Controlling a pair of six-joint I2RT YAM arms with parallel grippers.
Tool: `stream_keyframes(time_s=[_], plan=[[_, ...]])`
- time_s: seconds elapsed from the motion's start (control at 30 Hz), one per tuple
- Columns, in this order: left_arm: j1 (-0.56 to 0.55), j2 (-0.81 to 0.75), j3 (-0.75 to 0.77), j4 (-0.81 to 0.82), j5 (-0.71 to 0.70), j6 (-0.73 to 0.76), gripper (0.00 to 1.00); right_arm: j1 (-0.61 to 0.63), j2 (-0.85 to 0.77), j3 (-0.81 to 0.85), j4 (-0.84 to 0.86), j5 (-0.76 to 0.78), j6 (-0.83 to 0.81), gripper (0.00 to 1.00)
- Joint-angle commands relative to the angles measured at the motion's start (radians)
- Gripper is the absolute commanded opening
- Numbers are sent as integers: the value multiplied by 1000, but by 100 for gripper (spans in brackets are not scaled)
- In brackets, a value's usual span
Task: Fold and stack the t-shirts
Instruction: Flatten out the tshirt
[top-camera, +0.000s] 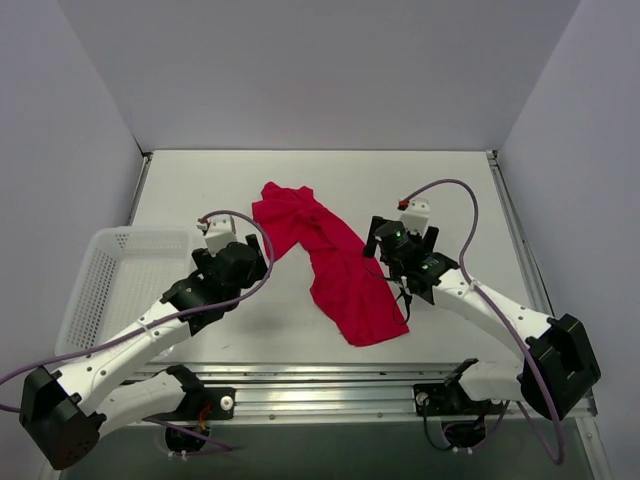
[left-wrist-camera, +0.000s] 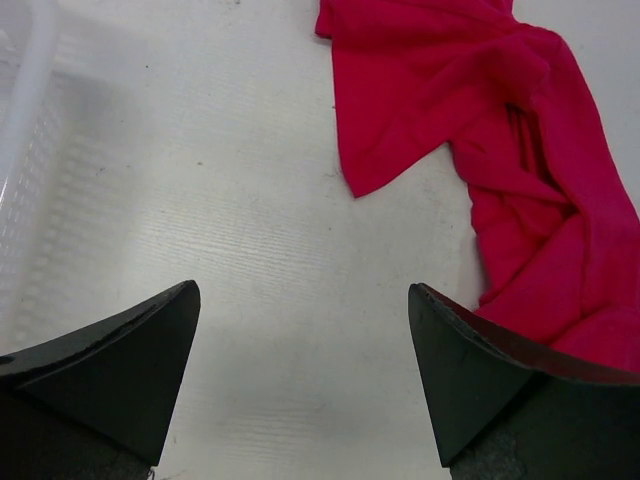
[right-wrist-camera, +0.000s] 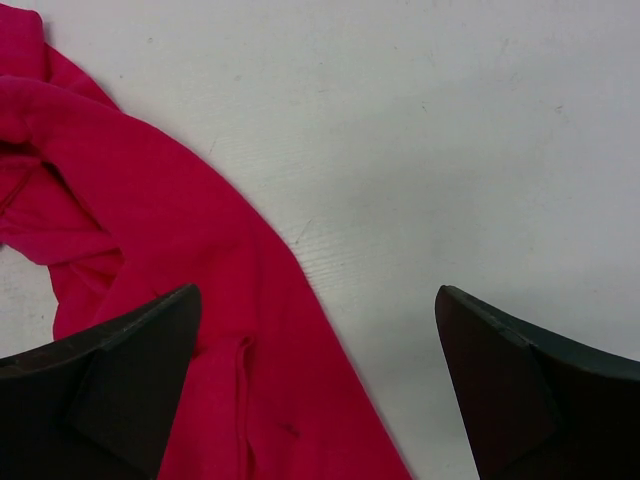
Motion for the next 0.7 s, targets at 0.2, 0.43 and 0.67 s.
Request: stream_keyframes(time_s=[0.2, 0.43, 0.67], plan=[[-3, 46, 23, -61, -14, -51, 94, 4, -110, -25, -7, 60, 15, 100], [-1, 29, -55, 16, -14, -128, 95, 4, -177, -22, -60, 74, 37, 100], [41, 37, -186, 173, 17, -287, 99, 4, -249, -59, -87, 95, 52, 100]])
